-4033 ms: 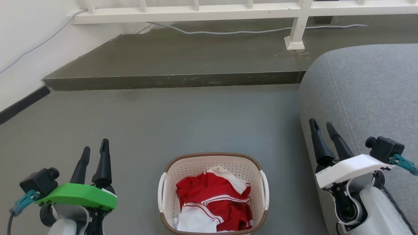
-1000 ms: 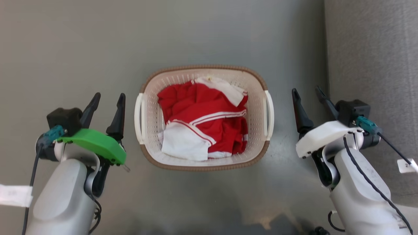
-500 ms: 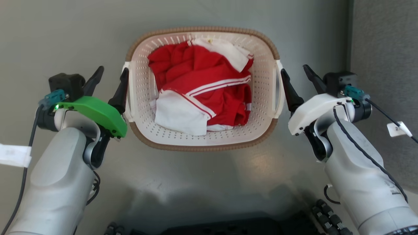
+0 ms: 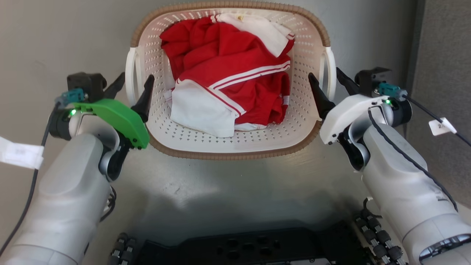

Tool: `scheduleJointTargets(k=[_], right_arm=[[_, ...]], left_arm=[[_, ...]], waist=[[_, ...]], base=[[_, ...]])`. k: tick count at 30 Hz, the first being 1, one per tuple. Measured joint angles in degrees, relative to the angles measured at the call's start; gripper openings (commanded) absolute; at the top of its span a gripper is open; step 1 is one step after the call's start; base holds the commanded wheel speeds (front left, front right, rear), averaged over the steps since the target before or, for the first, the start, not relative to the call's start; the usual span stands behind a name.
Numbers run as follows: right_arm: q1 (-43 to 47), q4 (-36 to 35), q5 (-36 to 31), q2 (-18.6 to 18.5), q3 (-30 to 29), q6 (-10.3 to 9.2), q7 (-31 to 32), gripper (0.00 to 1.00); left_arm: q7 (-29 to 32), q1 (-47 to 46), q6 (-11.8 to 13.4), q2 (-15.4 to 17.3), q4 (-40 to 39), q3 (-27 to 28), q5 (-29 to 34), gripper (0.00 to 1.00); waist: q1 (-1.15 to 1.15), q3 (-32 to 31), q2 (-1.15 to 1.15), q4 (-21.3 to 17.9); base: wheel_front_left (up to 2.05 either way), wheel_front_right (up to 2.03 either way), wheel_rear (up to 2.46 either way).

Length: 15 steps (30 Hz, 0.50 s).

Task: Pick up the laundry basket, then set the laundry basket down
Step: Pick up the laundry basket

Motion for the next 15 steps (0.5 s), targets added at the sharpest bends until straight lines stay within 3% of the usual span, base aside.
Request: scheduleJointTargets(k=[4,7,8,9,10,11,12,15], right_arm=[[-1.49,1.55,0.76,-0.03,1.49,0.2,0.09,1.0],[-2.47,2.27,1.98,-0.01,2.34,0.51,0.09,0.96],[-2.88,2.53,2.3,-0.04,2.67,0.51,0.09,0.83],[-3.24,2.66,2.42,-0.04,2.98,0.52,0.09,0.72],[-3.58,2.83,2.52,-0.04,3.22,0.52,0.09,0.42],[-3.94,3.03,2.76,0.05,3.6,0.71,0.09,0.08],[-4.11,3.2,3.08,0.59,3.69,0.46,-0.01,0.0],[-4.82,4.02,3.99,0.75,3.61,0.24,-0.23,0.0]], left_arm=[[0.13,-1.17,0.0,0.0,1.54,-1.48,-0.82,0.97],[0.12,-1.26,0.0,-0.03,2.11,-2.38,-1.25,0.79],[0.12,-1.36,0.0,-0.05,2.37,-2.76,-1.38,0.57],[0.12,-1.53,0.0,-0.09,2.64,-3.15,-1.76,0.48],[0.07,-1.74,-0.22,-0.19,2.8,-3.52,-2.26,0.18],[0.05,-2.01,-0.45,-0.45,2.89,-3.9,-2.78,0.0],[-0.07,-2.14,-0.41,-0.88,2.93,-4.15,-3.33,0.0],[-0.54,-2.5,-0.37,-1.1,3.28,-4.97,-4.45,0.0]], waist=[[0.0,0.88,0.0,0.35],[0.0,1.12,0.0,0.61],[0.0,1.18,0.0,0.69],[0.0,1.23,0.0,0.76],[0.0,1.27,0.0,0.83],[0.0,1.3,0.0,0.9],[0.0,1.31,0.0,0.96],[-0.01,1.24,0.0,1.12]], base=[[0.0,0.0,0.0],[0.0,0.0,0.0],[0.0,0.0,0.0],[0.0,0.0,0.0],[0.0,0.0,0.0],[0.0,0.0,0.0],[0.0,0.0,0.0],[0.0,0.0,0.0]])
